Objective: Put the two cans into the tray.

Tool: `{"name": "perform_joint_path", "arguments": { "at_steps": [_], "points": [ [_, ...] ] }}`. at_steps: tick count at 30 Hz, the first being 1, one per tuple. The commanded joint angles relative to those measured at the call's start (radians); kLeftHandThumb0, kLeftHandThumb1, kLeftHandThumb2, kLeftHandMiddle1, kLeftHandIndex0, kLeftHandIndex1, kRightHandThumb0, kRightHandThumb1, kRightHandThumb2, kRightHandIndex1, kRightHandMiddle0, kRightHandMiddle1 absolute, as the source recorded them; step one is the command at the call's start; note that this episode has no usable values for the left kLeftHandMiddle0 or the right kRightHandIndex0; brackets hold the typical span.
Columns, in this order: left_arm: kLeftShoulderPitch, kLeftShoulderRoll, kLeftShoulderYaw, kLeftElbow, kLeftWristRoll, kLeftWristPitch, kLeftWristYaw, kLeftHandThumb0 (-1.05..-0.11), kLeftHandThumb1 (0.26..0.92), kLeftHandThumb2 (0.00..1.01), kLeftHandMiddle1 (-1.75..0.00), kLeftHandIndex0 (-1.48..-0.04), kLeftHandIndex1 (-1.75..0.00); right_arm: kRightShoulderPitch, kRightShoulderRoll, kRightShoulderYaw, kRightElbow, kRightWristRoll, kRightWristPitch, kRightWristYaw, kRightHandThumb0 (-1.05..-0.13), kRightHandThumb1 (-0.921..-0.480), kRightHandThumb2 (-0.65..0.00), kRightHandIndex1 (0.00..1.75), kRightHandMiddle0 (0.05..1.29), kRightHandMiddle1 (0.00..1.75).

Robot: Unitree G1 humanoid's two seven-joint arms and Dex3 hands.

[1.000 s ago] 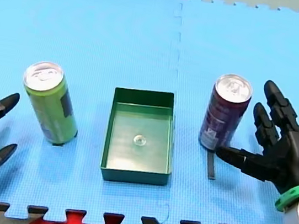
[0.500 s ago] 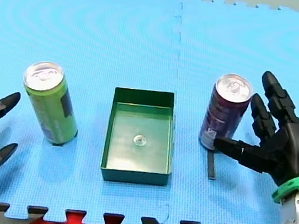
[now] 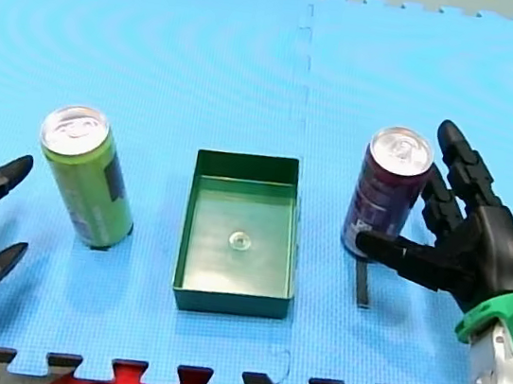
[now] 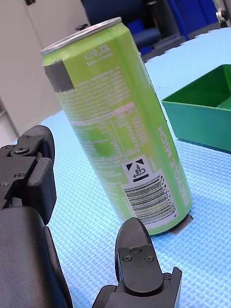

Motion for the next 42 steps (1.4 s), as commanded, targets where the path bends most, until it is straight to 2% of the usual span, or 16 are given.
{"name": "perform_joint_path", "arguments": {
  "at_steps": [1,12,18,28,35,42],
  "points": [
    [0.007,0.006,-0.001,-0.012,-0.002,0.005,0.003,-1.048,0.921,0.52,0.0,-0.28,0.0,-0.006,-0.002,0.001,0.002,-0.003,-0.001,-0.005,-0.332,-0.581,-0.004,0.01,0.1,0.0],
    [0.024,0.009,-0.01,-0.05,0.013,0.012,0.022,-1.048,0.921,0.57,0.0,-0.28,0.0,-0.012,0.015,0.012,0.016,-0.021,-0.002,-0.023,-0.328,-0.59,-0.003,0.01,0.11,0.0],
    [0.031,0.012,-0.01,-0.057,0.002,0.01,0.01,-1.048,0.921,0.59,0.0,-0.27,0.0,-0.025,0.012,0.012,0.03,-0.023,0.007,-0.029,-0.329,-0.591,-0.001,0.0,0.11,0.0],
    [0.032,0.006,-0.012,-0.059,-0.006,0.011,0.004,-1.048,0.921,0.6,0.0,-0.26,0.0,-0.043,0.017,0.011,0.047,-0.023,0.017,-0.035,-0.324,-0.591,0.0,0.0,0.11,0.0],
    [0.035,0.004,-0.012,-0.059,-0.014,0.013,-0.004,-1.048,0.921,0.6,0.0,-0.26,0.0,-0.053,0.018,0.009,0.061,-0.026,0.013,-0.038,-0.323,-0.592,0.0,0.0,0.11,0.0],
    [0.037,0.005,-0.011,-0.06,-0.015,0.015,-0.006,-1.048,0.921,0.6,0.0,-0.26,0.0,-0.057,0.021,0.008,0.065,-0.03,0.005,-0.04,-0.32,-0.595,-0.001,0.0,0.12,0.0]
  ]
}}
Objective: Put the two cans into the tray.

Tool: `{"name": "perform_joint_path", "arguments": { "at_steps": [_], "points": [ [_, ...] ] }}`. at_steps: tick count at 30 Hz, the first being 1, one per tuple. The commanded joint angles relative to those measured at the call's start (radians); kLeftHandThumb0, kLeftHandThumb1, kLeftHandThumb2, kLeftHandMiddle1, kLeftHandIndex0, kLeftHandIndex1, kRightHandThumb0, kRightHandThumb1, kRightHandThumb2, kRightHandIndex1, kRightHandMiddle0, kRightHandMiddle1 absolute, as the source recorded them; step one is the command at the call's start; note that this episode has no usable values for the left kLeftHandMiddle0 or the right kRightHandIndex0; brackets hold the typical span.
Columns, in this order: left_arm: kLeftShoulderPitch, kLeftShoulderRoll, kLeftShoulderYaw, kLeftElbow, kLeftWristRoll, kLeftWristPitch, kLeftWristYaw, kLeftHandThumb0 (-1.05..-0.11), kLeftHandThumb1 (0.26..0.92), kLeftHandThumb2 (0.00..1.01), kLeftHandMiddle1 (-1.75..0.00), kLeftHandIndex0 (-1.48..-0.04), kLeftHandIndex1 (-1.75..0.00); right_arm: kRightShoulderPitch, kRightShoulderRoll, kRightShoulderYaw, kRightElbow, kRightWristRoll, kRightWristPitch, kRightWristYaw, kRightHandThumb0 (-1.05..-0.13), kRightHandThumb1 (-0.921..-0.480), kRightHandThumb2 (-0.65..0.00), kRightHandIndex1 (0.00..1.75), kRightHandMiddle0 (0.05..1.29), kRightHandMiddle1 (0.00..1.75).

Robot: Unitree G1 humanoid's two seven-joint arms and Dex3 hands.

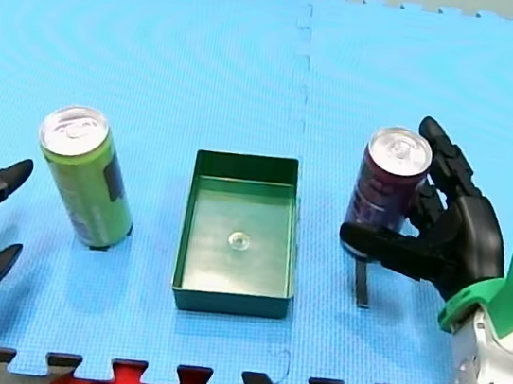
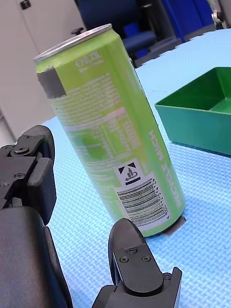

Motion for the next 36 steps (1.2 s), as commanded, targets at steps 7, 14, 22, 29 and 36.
{"name": "perform_joint_path", "arguments": {
  "at_steps": [7,14,22,29,36],
  "points": [
    [0.004,0.001,0.001,-0.006,-0.005,0.006,0.001,-1.048,0.921,0.6,0.0,-0.26,0.0,-0.009,0.002,-0.004,0.008,-0.004,-0.014,-0.001,-0.313,-0.598,-0.001,0.0,0.12,0.0],
    [0.006,0.0,0.001,-0.008,-0.01,0.009,-0.005,-1.048,0.921,0.6,0.0,-0.26,0.0,-0.013,0.004,-0.005,0.015,-0.006,-0.02,0.001,-0.309,-0.602,-0.002,0.0,0.12,0.0],
    [0.012,-0.003,0.004,-0.017,-0.03,0.022,-0.02,-1.048,0.921,0.6,0.0,-0.26,0.0,-0.027,-0.004,-0.002,0.036,-0.02,-0.021,-0.014,-0.315,-0.606,-0.001,0.0,0.13,0.0],
    [0.016,0.0,0.006,-0.023,-0.035,0.025,-0.024,-1.048,0.921,0.61,0.0,-0.26,0.0,-0.036,-0.007,0.003,0.049,-0.041,-0.03,-0.042,-0.33,-0.61,-0.002,0.0,0.14,0.0],
    [0.017,0.004,0.008,-0.025,-0.036,0.024,-0.029,-1.048,0.921,0.63,0.0,-0.26,0.0,-0.036,-0.006,0.004,0.053,-0.051,-0.035,-0.053,-0.343,-0.615,-0.002,0.0,0.14,0.0]
  ]
}}
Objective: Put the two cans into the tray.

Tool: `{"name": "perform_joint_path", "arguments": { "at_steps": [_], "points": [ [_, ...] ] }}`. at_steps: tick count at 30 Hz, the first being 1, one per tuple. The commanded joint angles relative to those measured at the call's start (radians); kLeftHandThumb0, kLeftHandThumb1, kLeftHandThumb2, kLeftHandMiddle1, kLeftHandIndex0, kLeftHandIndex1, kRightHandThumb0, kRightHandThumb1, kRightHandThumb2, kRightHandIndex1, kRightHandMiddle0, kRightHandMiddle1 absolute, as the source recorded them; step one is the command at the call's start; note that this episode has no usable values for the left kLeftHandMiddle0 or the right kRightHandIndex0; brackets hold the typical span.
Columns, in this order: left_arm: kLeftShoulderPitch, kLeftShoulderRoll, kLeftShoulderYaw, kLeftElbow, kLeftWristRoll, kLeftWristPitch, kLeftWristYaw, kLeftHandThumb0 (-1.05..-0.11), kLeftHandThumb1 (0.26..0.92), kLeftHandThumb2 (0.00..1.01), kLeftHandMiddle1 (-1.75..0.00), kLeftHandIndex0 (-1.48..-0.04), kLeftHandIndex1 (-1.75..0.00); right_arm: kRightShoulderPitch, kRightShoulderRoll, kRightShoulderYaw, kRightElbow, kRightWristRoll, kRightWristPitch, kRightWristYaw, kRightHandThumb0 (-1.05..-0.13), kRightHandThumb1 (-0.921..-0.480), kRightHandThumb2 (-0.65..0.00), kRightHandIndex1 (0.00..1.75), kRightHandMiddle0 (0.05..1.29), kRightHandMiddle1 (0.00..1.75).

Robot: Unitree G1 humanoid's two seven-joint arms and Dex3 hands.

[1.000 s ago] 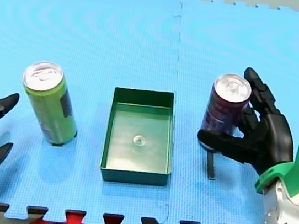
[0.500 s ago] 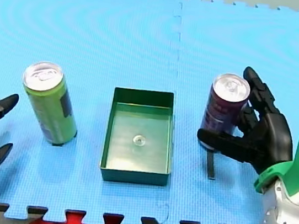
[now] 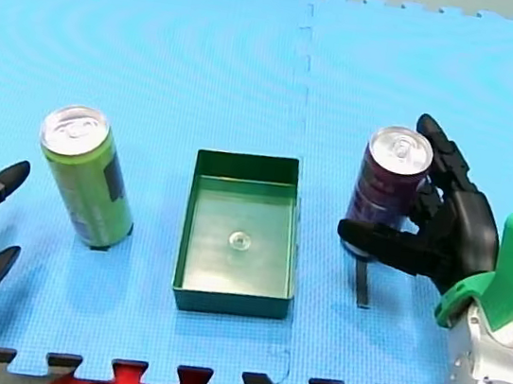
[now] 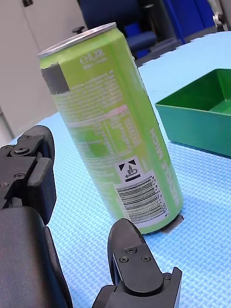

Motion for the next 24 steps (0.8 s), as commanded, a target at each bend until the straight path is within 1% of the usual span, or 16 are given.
{"name": "perform_joint_path", "arguments": {
  "at_steps": [1,7,16,24],
  "points": [
    [0.003,0.007,0.004,-0.004,-0.003,0.001,-0.001,-1.048,0.921,0.63,0.0,-0.27,0.0,-0.005,-0.005,-0.001,0.002,-0.002,-0.006,-0.004,-0.344,-0.615,-0.002,0.0,0.14,0.0],
    [0.003,0.012,0.004,-0.005,-0.002,0.001,-0.006,-1.048,0.921,0.65,0.0,-0.27,0.0,-0.007,-0.005,-0.003,0.008,-0.002,-0.007,-0.007,-0.346,-0.617,-0.001,0.0,0.15,0.0],
    [0.003,0.014,0.006,-0.004,-0.007,0.002,-0.016,-1.048,0.921,0.67,0.0,-0.27,0.0,-0.011,-0.005,-0.007,0.009,0.0,-0.007,-0.007,-0.344,-0.618,-0.001,0.0,0.15,0.0],
    [0.006,0.015,0.007,-0.014,-0.002,0.016,-0.008,-1.048,0.921,0.69,-0.01,-0.28,-0.01,-0.019,-0.006,-0.009,0.014,-0.001,-0.007,-0.009,-0.342,-0.622,-0.001,0.0,0.16,0.0]
  ]
}}
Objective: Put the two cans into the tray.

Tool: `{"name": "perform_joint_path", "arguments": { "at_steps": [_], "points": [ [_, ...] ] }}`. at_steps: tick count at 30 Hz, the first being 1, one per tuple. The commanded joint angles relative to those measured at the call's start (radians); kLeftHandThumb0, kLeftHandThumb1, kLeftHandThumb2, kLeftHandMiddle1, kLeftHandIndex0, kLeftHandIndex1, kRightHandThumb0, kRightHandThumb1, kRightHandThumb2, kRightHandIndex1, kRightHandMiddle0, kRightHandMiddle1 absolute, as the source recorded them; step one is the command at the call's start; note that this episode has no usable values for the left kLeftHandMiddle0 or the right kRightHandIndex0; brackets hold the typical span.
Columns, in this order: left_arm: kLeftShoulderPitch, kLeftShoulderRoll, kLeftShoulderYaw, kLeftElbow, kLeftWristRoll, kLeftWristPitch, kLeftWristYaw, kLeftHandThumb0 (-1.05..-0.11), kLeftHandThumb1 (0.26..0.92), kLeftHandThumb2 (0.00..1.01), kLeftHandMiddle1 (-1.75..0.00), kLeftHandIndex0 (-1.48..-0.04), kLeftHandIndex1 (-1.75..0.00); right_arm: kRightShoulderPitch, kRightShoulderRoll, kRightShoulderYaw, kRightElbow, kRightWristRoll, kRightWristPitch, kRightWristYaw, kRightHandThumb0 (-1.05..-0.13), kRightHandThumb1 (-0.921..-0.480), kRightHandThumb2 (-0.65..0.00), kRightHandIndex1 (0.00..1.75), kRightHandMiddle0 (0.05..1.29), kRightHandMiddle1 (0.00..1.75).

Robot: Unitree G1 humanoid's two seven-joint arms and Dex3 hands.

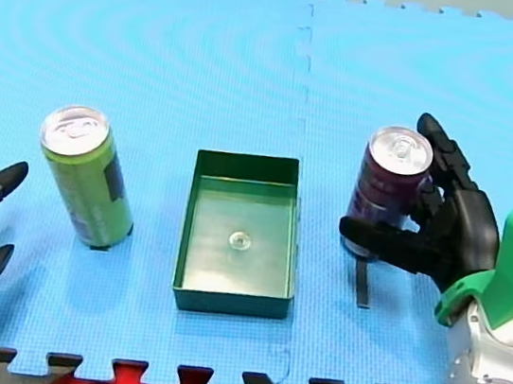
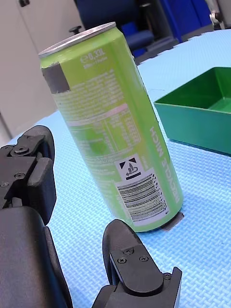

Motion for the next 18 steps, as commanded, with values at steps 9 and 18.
{"name": "perform_joint_path", "arguments": {
  "at_steps": [9,18],
  "points": [
    [0.016,0.008,-0.001,-0.044,0.013,0.032,0.024,-1.048,0.921,0.71,-0.01,-0.29,-0.01,-0.022,-0.011,-0.004,0.01,-0.001,-0.001,-0.004,-0.349,-0.627,-0.002,0.0,0.16,0.0],
    [0.03,0.011,-0.004,-0.084,0.022,0.057,0.035,-1.048,0.921,0.74,-0.01,-0.3,-0.01,-0.034,-0.011,-0.002,0.016,-0.006,0.001,-0.013,-0.354,-0.63,-0.001,0.0,0.17,0.0]
  ]
}}
